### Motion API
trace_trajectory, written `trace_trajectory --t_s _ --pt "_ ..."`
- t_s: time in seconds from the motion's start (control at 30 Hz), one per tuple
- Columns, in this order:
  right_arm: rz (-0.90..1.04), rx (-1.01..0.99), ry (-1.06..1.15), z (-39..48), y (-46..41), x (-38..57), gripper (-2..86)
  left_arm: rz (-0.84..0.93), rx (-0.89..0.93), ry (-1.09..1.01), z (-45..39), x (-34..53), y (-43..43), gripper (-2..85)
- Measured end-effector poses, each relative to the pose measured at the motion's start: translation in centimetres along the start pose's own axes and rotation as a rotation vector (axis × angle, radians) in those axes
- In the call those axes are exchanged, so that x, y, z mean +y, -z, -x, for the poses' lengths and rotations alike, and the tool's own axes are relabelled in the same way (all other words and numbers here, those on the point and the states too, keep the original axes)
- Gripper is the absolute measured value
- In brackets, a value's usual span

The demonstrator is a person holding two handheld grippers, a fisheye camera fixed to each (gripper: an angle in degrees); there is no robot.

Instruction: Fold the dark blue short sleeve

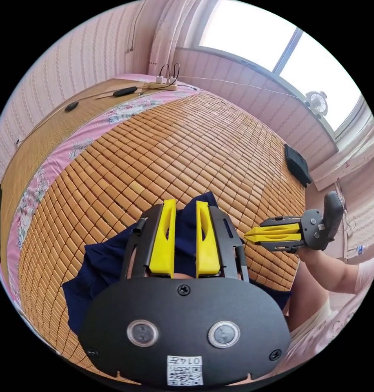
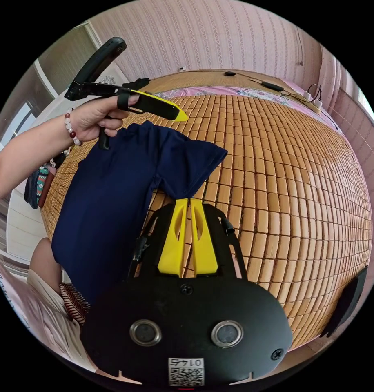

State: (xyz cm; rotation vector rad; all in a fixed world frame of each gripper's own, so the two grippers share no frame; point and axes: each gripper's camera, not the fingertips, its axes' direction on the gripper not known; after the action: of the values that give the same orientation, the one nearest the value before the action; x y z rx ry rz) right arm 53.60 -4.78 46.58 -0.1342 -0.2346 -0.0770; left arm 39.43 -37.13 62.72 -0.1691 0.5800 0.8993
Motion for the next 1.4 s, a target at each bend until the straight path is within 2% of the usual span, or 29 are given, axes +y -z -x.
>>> trace_trajectory --t_s 0.17,0.4,0.57,0.7,0.8,1.0,1.13,1.2,1.27,1.33,1.4 --pt "-0.048 -0.13 -0.02 -0.4 -0.1 -0.7 3.7 0.062 -0.083 -0.052 -3.5 -2.5 -4.2 8.0" --pt "0.051 -0.1 0.015 1.2 -3.2 -1.4 5.2 0.217 -0.034 -0.048 -3.8 -3.1 -9.4 6.8" --pt "0.051 -0.105 0.003 1.5 -3.2 -1.7 2.5 0.219 0.007 -0.05 -3.8 -3.3 -9.8 0.7" --pt "0.05 -0.075 -0.011 2.3 -3.4 -2.0 1.4 0.197 -0.008 -0.065 -4.2 -2.8 -10.1 1.2" --pt "0.045 -0.088 -0.034 2.7 -3.6 -2.4 1.1 0.203 -0.001 -0.019 -3.5 -2.2 -9.6 5.3" --pt "0.054 -0.057 -0.051 4.6 -3.8 -3.6 1.1 0.106 -0.014 -0.029 -2.3 -1.4 -2.7 13.5" --pt "0.047 -0.018 -0.086 5.8 -3.2 -4.0 1.7 -0.092 0.065 0.006 -0.4 2.2 6.5 15.8" --pt "0.012 -0.001 -0.091 7.1 -1.9 -4.3 3.0 -0.217 0.083 0.062 1.4 6.3 11.6 14.7" --pt "-0.011 -0.02 -0.055 8.9 -1.1 -5.1 3.9 -0.352 0.105 0.122 4.3 14.4 17.8 11.8" --pt "-0.012 -0.067 0.004 11.5 -1.1 -6.7 4.5 -0.39 0.056 0.174 6.4 21.9 21.5 9.2" --pt "0.005 -0.119 0.117 16.5 -2.0 -9.8 5.3 -0.366 -0.069 0.257 8.0 29.7 23.9 7.3"
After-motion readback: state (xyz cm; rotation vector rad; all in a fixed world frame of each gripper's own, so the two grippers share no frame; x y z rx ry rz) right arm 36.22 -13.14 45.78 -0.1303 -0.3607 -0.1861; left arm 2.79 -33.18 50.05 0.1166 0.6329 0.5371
